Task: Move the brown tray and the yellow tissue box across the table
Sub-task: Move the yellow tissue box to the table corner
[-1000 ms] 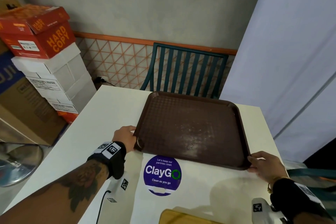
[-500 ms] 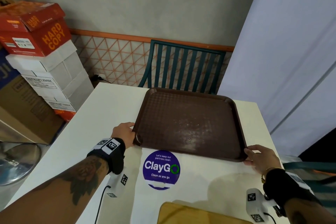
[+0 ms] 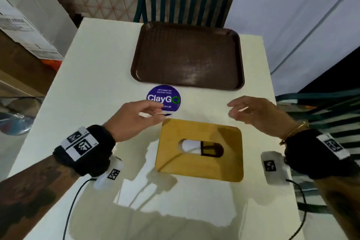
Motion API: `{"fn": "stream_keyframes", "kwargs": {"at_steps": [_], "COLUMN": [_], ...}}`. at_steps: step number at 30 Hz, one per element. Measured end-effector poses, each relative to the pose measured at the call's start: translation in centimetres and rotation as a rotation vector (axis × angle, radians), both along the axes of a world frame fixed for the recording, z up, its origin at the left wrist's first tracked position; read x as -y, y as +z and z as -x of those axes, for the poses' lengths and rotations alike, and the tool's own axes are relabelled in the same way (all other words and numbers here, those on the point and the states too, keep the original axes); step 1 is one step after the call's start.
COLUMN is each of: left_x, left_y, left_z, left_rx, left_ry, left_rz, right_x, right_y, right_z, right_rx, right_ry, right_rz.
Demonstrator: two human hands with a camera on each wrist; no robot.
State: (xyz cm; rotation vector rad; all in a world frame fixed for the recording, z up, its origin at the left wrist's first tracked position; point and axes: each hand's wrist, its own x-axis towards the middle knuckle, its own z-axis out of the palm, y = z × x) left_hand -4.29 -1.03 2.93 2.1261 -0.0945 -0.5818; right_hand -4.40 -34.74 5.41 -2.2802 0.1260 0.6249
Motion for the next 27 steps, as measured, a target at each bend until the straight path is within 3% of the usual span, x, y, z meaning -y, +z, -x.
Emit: {"fn": "stream_keyframes", "kwargs": {"at_steps": [4,8,12,17,27], "left_x": [2.9,4.6,5.2,2.9,-13.8], "left_y": [1.3,0.3,-0.1,-0.2,2.9], "left_z": [4.3,5.4,5.1,4.7,-1.8], "left_rx": [0.098,0.29,0.32,0.371,0.209], "left_ry": [-0.466,-0.659,-0.689,-0.649,-0.409], "left_rz": [-0.263,-0.598,-0.671,-0.664,-0.766], "right_x": [-3.0,-4.6,-6.1,-8.5,-25.8], "right_y": [1.2,-0.7,-1.8,-1.2,-0.7], "right_z": [5.0,8.2,9.0,7.7,-3.1], "right_rx": [-0.097,-0.003,0.081,0.142,0.272], "right_ry": [0.387,0.633,0.669,0.625,0.787], "right_rz": [0.151,0.45,0.561,0.559,0.552]}}
